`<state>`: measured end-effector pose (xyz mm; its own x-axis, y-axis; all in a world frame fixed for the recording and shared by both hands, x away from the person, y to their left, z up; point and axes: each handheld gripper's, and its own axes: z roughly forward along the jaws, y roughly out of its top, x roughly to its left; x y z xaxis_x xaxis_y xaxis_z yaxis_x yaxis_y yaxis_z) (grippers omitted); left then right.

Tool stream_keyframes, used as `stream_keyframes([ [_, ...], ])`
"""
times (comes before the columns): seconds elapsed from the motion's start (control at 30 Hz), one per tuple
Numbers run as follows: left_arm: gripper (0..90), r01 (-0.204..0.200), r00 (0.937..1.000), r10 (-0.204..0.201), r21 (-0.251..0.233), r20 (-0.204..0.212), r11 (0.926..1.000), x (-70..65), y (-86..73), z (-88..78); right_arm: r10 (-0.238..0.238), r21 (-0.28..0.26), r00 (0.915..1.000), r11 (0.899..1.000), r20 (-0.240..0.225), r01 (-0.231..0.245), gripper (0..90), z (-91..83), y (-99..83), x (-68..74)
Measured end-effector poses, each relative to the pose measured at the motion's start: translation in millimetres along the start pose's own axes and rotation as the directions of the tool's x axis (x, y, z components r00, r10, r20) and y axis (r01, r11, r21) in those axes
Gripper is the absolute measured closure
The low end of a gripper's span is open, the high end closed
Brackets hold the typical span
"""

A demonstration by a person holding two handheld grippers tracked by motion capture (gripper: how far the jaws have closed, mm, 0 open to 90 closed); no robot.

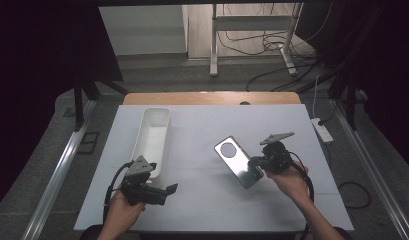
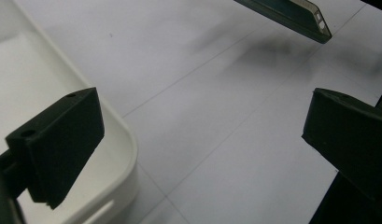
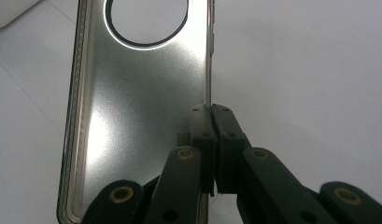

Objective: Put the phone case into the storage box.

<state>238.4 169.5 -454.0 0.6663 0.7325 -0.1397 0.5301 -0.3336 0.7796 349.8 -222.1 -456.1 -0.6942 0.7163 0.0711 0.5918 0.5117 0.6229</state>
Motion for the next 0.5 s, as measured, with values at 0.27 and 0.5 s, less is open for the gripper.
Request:
stream_keyframes([
  [0.27,0.0,-0.007,0.9993,0.007,-0.001,0.038,1.0000,2.0,7.3,11.5,0.005,-0.020,1.0000,1.000,0.000,-0.005,88.2,-2.2,1.5,-0.1],
  [0.5,0.0,-0.013,0.9976,0.014,-0.013,0.068,0.9998,1.5,15.2,22.4,0.002,-0.033,1.0000,0.999,0.006,-0.002,88.3,-3.2,2.9,0.9],
])
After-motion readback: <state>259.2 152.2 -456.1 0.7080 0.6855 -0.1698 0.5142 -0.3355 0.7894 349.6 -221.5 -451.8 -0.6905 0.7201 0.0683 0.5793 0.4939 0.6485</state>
